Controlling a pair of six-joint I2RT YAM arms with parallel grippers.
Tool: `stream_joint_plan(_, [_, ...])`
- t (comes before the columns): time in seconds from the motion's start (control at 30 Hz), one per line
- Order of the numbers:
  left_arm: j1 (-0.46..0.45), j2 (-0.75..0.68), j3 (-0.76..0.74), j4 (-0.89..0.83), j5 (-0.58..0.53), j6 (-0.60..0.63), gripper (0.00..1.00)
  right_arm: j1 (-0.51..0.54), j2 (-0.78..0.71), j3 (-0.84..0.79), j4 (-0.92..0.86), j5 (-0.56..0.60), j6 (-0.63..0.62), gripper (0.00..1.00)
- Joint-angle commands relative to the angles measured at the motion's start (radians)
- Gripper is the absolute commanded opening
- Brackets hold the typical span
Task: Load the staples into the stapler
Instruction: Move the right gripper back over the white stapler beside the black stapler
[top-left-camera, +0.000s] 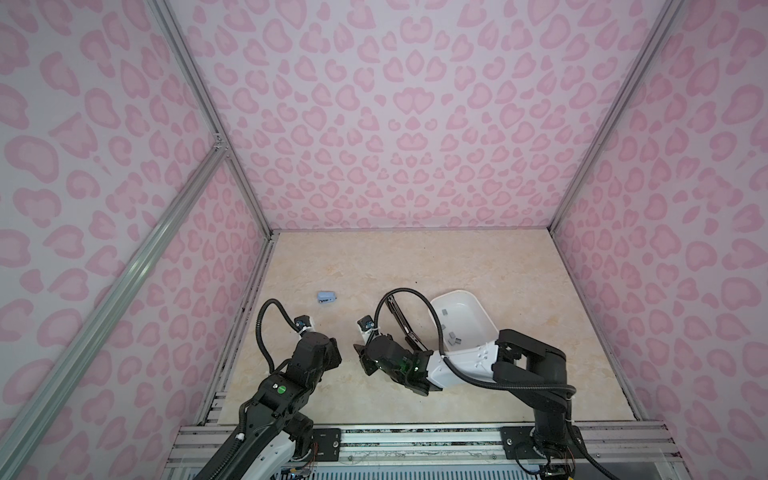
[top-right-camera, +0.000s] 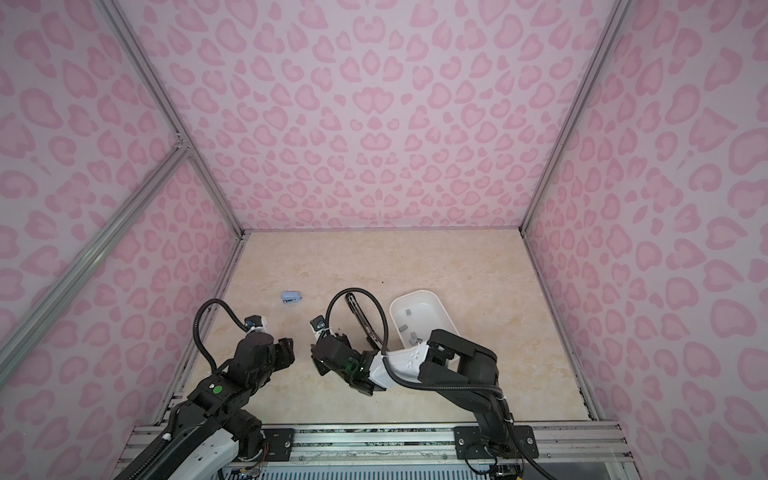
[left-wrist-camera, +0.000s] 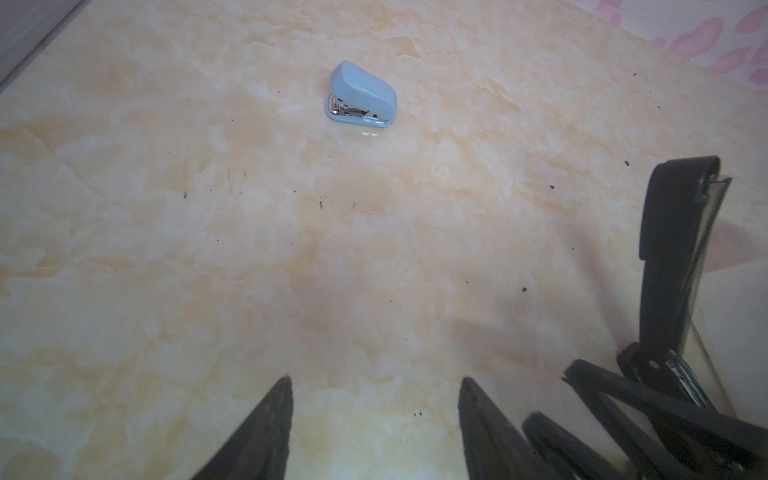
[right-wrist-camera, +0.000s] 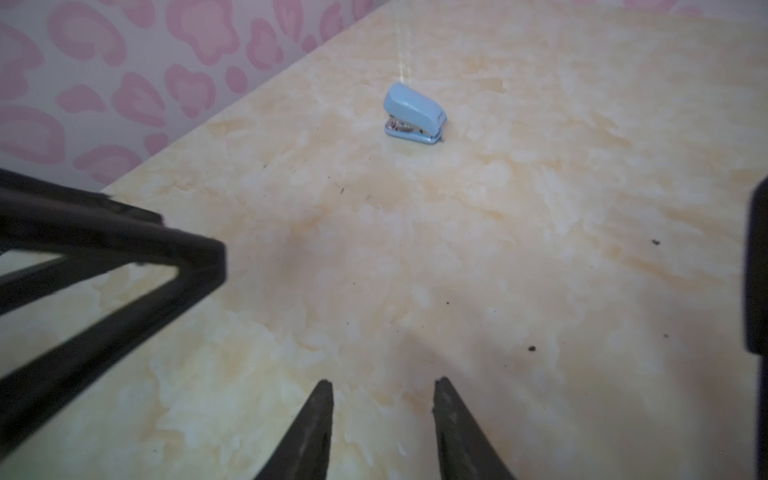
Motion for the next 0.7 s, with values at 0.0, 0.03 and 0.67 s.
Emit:
stream_joint_plan(0.0, [-0.002, -0.018, 0.014, 0.072, 0.169, 0.027, 0.64, 0.017, -0.117, -0.104, -0.030, 0.072, -0.063, 0.46])
stream_joint_plan(0.03, [-0.007, -0.026, 0.010, 0.105, 0.236, 0.034, 0.64, 0.018, -0.166, -0.151, -0.044, 0.078, -0.065, 0.46])
stream_joint_plan(0.67, [-0.348, 0.204, -0.046, 0.393, 0.175, -0.099, 0.66, -0.001, -0.565, -0.590, -0.117, -0.102, -0.069, 0.55])
